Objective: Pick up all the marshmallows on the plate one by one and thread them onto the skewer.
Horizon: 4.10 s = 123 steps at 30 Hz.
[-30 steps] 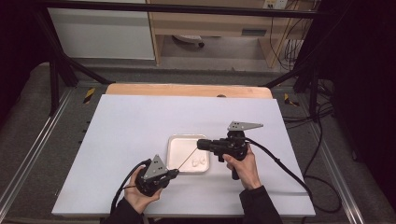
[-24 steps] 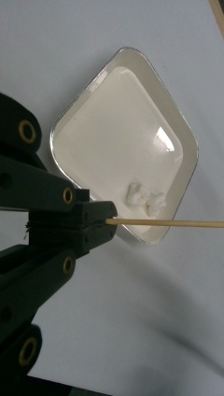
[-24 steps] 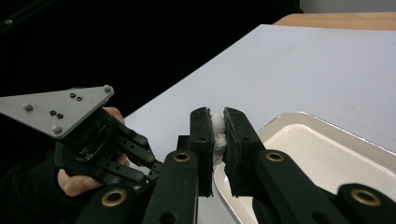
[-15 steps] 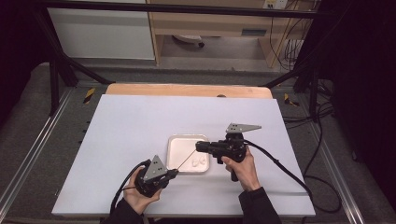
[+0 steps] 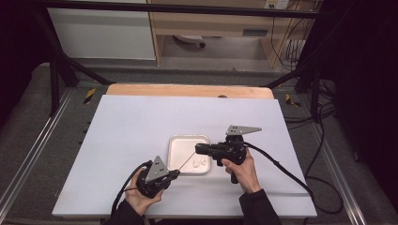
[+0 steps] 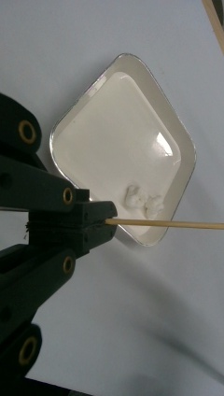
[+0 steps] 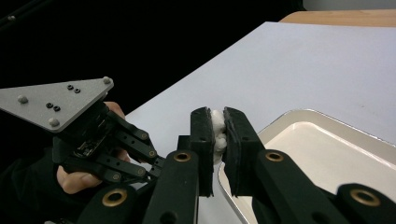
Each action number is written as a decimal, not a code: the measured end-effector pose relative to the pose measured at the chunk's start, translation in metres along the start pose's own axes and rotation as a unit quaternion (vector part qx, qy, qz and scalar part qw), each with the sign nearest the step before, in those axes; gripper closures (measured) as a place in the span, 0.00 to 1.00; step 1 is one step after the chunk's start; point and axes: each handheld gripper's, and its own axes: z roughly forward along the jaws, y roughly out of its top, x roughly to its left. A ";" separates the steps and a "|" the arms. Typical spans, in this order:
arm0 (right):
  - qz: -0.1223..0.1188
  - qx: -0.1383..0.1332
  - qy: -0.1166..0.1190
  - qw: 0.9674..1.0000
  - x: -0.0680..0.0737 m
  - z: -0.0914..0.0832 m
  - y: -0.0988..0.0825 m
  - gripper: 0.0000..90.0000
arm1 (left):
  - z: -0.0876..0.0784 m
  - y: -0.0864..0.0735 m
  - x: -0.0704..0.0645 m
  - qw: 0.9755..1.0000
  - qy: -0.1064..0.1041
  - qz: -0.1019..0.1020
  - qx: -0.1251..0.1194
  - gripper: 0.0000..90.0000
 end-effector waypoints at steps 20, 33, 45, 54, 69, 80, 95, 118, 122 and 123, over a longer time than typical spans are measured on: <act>-0.009 0.003 0.002 1.000 0.005 0.000 -0.005 0.92 | 0.004 0.002 -0.002 1.000 -0.010 -0.009 -0.003 0.99; -0.008 -0.001 0.002 1.000 0.006 0.001 -0.007 0.92 | 0.004 0.004 -0.002 1.000 -0.012 -0.011 -0.008 0.99; -0.008 0.001 0.004 1.000 0.007 0.003 -0.011 0.92 | 0.006 0.005 -0.004 1.000 -0.014 -0.009 -0.010 0.99; -0.003 0.028 0.022 0.999 0.008 0.013 -0.019 0.92 | 0.003 0.014 -0.008 1.000 -0.011 -0.004 -0.027 0.99; -0.001 0.042 0.032 0.999 0.010 0.032 -0.033 0.92 | 0.005 0.014 -0.006 0.999 -0.008 -0.014 -0.030 0.99; -0.019 0.024 -0.014 0.999 0.012 0.020 -0.023 0.59 | 0.004 0.008 0.003 0.999 -0.008 -0.038 -0.022 0.99; -0.108 0.070 -0.134 0.983 -0.003 -0.004 -0.024 0.06 | -0.006 -0.003 0.019 0.998 -0.004 -0.063 -0.019 0.99; -0.125 0.173 -0.147 0.966 -0.026 0.062 -0.043 0.48 | -0.010 -0.008 0.027 0.997 -0.003 -0.072 -0.017 0.99; -0.113 0.183 -0.143 0.966 -0.031 0.068 -0.047 0.59 | -0.010 -0.008 0.026 0.997 -0.004 -0.071 -0.016 0.99; -0.115 0.188 -0.142 0.965 -0.032 0.069 -0.048 0.60 | -0.009 -0.008 0.026 0.997 -0.004 -0.071 -0.016 0.99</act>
